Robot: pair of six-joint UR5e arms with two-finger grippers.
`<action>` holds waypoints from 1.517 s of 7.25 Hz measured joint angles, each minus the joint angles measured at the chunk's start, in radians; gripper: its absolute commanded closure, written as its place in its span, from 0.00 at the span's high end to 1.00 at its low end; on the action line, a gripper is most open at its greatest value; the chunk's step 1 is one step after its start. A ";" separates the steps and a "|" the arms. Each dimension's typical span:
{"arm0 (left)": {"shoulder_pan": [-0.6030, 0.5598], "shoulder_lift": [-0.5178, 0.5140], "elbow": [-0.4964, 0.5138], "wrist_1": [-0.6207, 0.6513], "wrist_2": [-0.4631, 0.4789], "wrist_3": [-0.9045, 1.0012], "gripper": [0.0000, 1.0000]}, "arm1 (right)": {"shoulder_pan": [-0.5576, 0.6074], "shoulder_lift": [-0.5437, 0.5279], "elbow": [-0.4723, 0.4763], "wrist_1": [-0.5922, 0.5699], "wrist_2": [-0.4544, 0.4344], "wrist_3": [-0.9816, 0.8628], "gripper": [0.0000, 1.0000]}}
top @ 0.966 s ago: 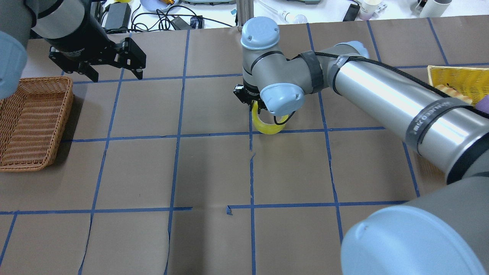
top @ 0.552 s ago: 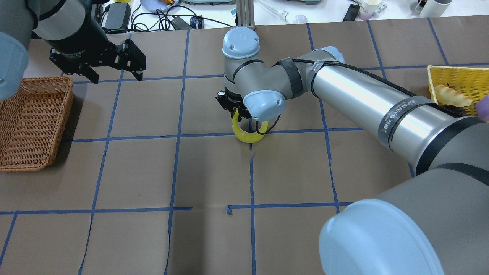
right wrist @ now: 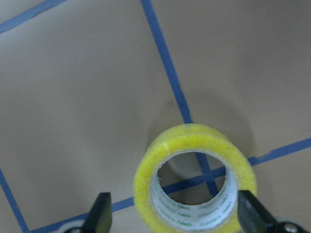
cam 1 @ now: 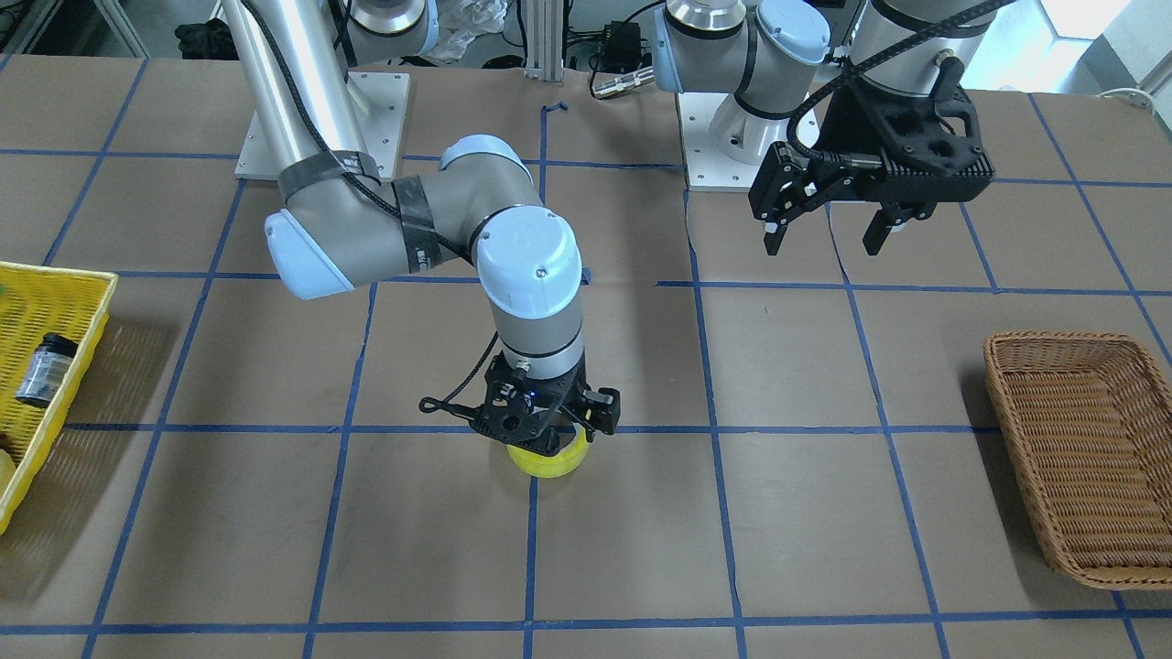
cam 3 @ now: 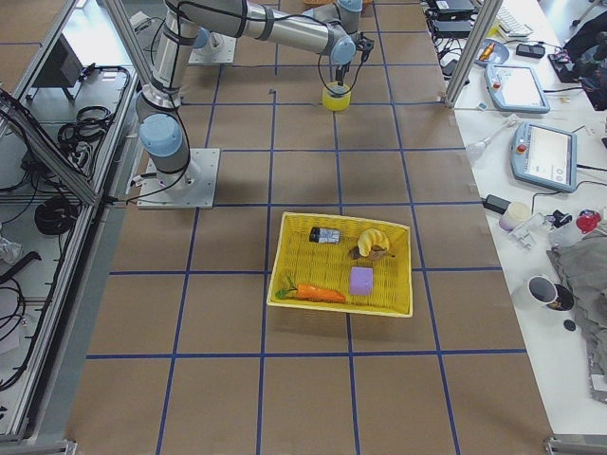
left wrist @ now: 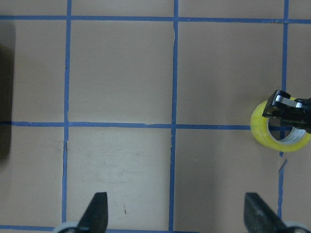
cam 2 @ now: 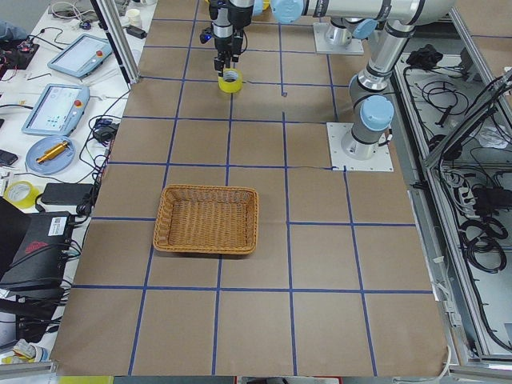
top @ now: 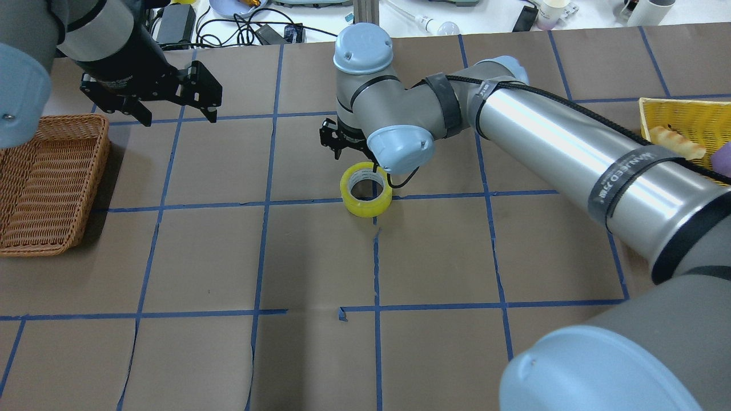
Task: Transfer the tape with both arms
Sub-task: 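Open and raise the right gripper while the left gripper reaches toward the tape, then grasp the yellow tape roll rim with the left gripper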
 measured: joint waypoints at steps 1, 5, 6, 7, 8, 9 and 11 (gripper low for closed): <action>-0.006 -0.008 -0.008 0.000 -0.003 -0.004 1.00 | -0.048 -0.053 0.001 0.056 -0.016 -0.070 1.00; -0.159 -0.142 -0.144 0.269 -0.013 -0.163 1.00 | -0.318 -0.291 0.014 0.342 -0.056 -0.516 1.00; -0.205 -0.203 -0.173 0.352 -0.018 -0.229 1.00 | -0.355 -0.345 0.016 0.408 -0.085 -0.583 1.00; -0.236 -0.272 -0.184 0.415 -0.028 -0.263 1.00 | -0.373 -0.380 0.016 0.463 -0.101 -0.612 1.00; -0.253 -0.339 -0.187 0.481 -0.050 -0.278 1.00 | -0.380 -0.394 0.015 0.489 -0.106 -0.623 1.00; -0.264 -0.401 -0.187 0.552 -0.083 -0.292 1.00 | -0.379 -0.404 0.012 0.498 -0.095 -0.626 1.00; -0.282 -0.489 -0.186 0.639 -0.106 -0.313 0.65 | -0.367 -0.427 0.015 0.509 -0.043 -0.630 1.00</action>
